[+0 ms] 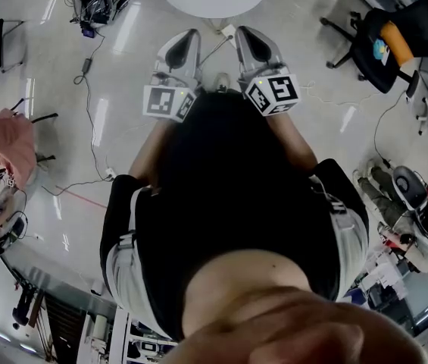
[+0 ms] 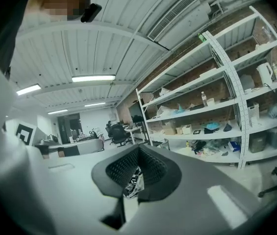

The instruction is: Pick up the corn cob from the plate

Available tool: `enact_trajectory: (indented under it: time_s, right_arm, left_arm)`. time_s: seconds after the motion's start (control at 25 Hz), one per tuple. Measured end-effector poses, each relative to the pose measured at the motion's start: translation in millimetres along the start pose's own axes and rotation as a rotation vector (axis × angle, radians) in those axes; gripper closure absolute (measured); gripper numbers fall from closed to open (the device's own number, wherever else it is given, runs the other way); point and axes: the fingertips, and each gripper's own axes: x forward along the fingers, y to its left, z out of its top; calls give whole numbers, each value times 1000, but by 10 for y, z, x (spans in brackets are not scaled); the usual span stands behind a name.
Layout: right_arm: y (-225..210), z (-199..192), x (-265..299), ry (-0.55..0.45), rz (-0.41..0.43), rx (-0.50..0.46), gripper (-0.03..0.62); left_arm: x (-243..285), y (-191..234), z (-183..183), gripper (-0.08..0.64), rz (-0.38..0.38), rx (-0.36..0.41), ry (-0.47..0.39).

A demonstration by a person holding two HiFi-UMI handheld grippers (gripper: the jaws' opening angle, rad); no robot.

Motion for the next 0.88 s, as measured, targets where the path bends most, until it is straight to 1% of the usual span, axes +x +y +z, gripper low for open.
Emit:
enact_trajectory:
  time_s: [0.28, 0.56, 0.76, 0.88]
  right_arm:
    - [-27, 27, -93, -16, 10, 23, 586]
    - [-148, -8, -181, -6, 43, 36, 586]
    - [-183, -21, -157, -2, 53, 32, 586]
    - [-207, 0, -98, 2, 48, 39, 586]
  left_arm:
    - [-48, -76, 8, 555, 27, 7, -8]
    - [-77, -168, -17, 555, 88, 20, -12]
    - [-123, -121, 17, 555, 127, 29, -18]
    - [-71, -49, 50, 555, 136, 25, -19]
